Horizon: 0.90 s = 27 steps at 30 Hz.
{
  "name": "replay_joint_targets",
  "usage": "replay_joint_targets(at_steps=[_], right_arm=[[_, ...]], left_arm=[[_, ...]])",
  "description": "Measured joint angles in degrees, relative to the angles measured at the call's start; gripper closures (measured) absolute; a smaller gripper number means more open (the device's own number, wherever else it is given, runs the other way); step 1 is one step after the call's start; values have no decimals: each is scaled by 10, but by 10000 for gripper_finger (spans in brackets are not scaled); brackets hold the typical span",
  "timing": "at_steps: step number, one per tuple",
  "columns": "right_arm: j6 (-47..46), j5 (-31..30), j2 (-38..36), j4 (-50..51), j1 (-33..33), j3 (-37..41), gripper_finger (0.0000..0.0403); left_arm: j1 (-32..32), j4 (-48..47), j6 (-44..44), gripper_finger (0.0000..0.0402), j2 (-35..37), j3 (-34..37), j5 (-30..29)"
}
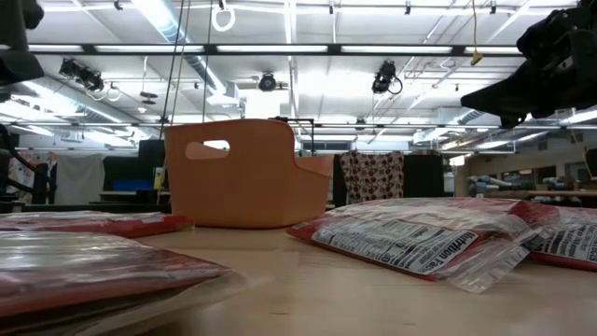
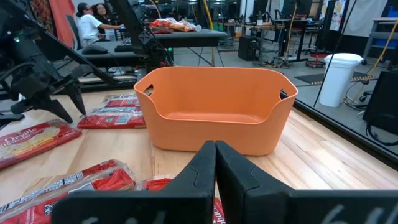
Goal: Sort popcorn bags into baskets
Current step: Put the red popcorn pack into the orange bin
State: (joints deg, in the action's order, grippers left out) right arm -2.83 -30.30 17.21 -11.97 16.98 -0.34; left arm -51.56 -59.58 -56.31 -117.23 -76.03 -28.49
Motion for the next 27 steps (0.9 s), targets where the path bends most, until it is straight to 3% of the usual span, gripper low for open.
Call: replay_joint_targets(at_steps=[16, 27], right_arm=[[0, 0, 0, 0, 0, 0, 387], [0, 0, 0, 0, 0, 0, 387]], left_arm=[[0, -56, 0, 282, -5, 0, 14], [0, -55, -4, 285, -6, 9, 7]])
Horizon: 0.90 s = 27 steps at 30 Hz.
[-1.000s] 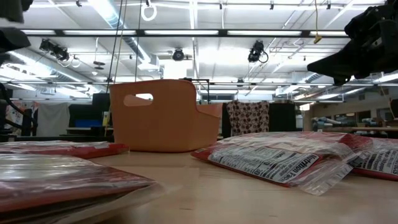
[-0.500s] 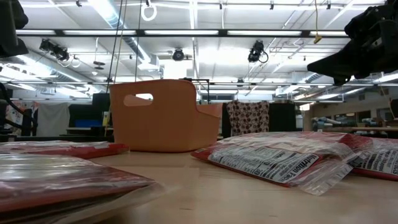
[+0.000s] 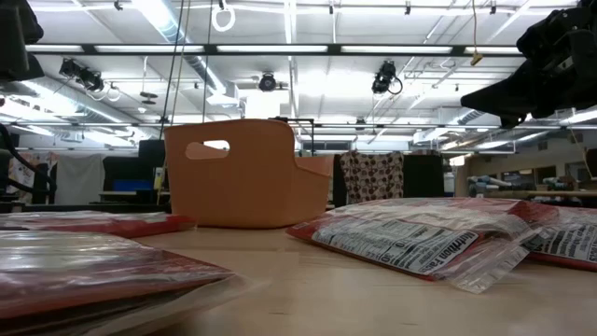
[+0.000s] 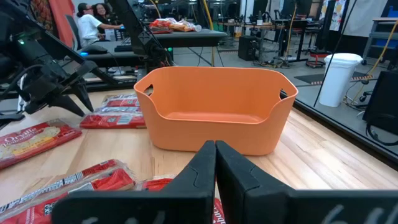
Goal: Sort popcorn bags into baskets
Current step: Put the red popcorn pack into the orange bin
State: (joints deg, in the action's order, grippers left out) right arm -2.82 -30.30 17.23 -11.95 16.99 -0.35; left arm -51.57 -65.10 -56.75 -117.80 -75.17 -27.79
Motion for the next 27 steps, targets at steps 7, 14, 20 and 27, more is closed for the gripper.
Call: replay_joint_targets(at_steps=[7, 14, 20, 27], right_arm=[[0, 0, 0, 0, 0, 0, 387], [0, 0, 0, 0, 0, 0, 387], [0, 0, 0, 0, 0, 0, 387], [0, 0, 0, 0, 0, 0, 387]], left_arm=[[2, 4, -40, 286, 0, 30, -22], [18, -4, -40, 332, -1, 31, -15], [19, -11, -59, 392, -1, 31, -15], [19, -61, -84, 398, 5, 19, -12]])
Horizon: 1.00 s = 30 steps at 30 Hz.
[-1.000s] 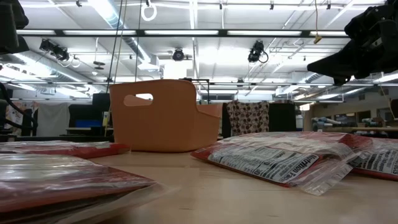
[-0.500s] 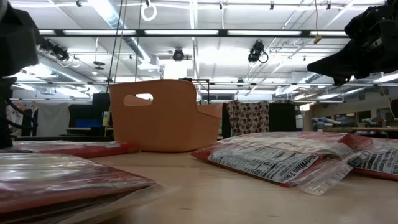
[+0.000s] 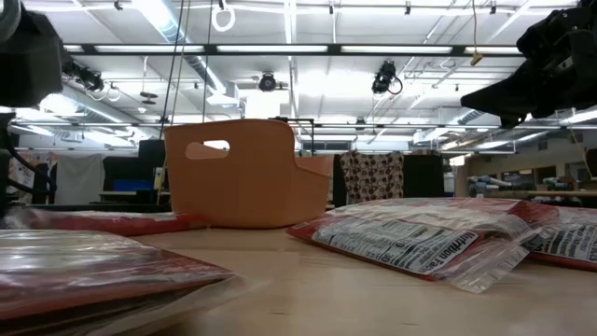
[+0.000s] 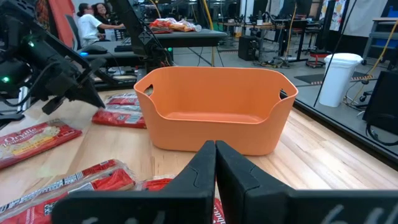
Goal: Sort popcorn bags into baskets
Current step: Put the red popcorn pack into the orange bin
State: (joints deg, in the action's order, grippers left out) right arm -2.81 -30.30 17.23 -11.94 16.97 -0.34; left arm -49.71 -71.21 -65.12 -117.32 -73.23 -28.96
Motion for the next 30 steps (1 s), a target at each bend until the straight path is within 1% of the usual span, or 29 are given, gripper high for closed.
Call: replay_joint_targets(at_steps=[5, 11, 13, 19, 25, 30], right_arm=[[0, 0, 0, 0, 0, 0, 387], [0, 0, 0, 0, 0, 0, 387], [0, 0, 0, 0, 0, 0, 387], [0, 0, 0, 0, 0, 0, 387], [0, 0, 0, 0, 0, 0, 387], [0, 0, 0, 0, 0, 0, 387]], left_arm=[[4, -92, -3, 399, 15, -56, -18], [23, -189, -2, 400, 26, -139, -62], [35, -186, 20, 400, 28, -160, -75], [77, -188, 77, 401, 32, -184, -87], [106, -188, 148, 401, 33, -215, -127], [128, -187, 204, 401, 43, -257, -151]])
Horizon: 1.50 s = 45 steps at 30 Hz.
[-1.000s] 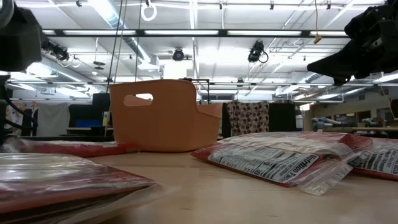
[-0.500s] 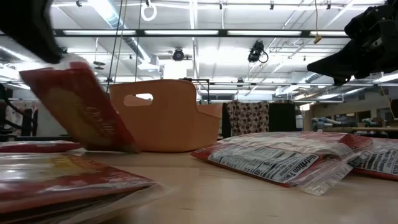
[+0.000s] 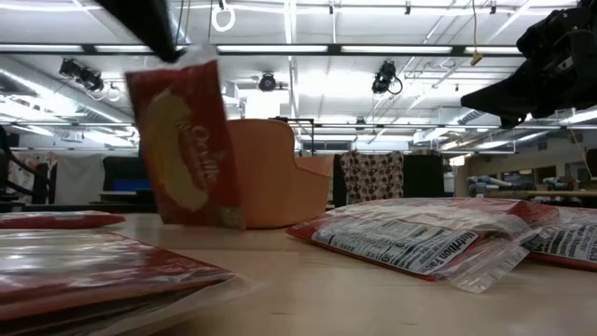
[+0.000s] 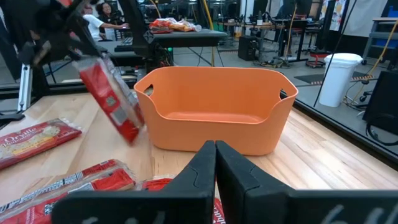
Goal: Sort popcorn bags into baskets
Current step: Put the red popcorn pack into the orange bin
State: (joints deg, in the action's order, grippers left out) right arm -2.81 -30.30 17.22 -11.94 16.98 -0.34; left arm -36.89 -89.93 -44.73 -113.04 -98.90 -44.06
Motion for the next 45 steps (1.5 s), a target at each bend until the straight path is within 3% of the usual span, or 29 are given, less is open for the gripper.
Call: replay_joint_targets(at_steps=[10, 20, 24, 29, 33, 36, 42, 45], right_arm=[[0, 0, 0, -1, 0, 0, 387], [0, 0, 0, -4, 0, 0, 387], [0, 0, 0, -4, 0, 0, 387], [0, 0, 0, -4, 0, 0, 387], [0, 0, 0, -4, 0, 0, 387], [0, 0, 0, -4, 0, 0, 387], [0, 0, 0, -4, 0, 0, 387], [0, 0, 0, -4, 0, 0, 387]], left_arm=[[35, -2, 106, 401, 34, -91, -87], [79, -1, 260, 401, 34, -232, -171], [116, -1, 300, 401, 34, -253, -178], [185, 0, 295, 401, 34, -249, -84], [230, -1, 291, 401, 33, -211, -47], [253, -1, 317, 401, 33, -189, -13], [286, -1, 324, 401, 33, -124, 136], [289, -1, 334, 401, 33, -107, 162]])
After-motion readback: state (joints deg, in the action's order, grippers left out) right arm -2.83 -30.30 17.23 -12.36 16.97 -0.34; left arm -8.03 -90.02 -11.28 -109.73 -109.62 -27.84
